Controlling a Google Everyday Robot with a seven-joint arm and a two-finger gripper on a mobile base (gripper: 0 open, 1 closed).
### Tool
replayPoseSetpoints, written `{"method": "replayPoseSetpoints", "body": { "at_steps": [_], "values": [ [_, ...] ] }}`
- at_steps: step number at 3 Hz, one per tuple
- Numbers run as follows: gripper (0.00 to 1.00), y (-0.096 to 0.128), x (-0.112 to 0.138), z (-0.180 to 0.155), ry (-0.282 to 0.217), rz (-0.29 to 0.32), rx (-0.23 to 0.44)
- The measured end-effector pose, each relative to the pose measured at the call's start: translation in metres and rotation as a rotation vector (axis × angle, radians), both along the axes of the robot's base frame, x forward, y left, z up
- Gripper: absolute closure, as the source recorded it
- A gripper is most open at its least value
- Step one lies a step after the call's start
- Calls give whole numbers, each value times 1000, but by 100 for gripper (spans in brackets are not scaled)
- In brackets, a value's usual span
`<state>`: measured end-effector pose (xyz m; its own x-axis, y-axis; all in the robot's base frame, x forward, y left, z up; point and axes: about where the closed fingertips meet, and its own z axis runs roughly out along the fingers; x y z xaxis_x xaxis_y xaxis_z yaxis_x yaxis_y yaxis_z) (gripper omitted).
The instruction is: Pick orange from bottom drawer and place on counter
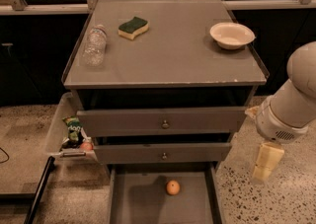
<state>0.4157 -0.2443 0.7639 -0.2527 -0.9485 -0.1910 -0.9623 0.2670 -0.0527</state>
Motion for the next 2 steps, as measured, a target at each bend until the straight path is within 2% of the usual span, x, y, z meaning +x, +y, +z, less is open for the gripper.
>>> {"method": "replayPoseSetpoints", "body": {
  "at_steps": [1,2],
  "values": [
    [0,-4,6,-39,40,-35,27],
    [0,-7,14,-93,50,-49,44]
  ]
}}
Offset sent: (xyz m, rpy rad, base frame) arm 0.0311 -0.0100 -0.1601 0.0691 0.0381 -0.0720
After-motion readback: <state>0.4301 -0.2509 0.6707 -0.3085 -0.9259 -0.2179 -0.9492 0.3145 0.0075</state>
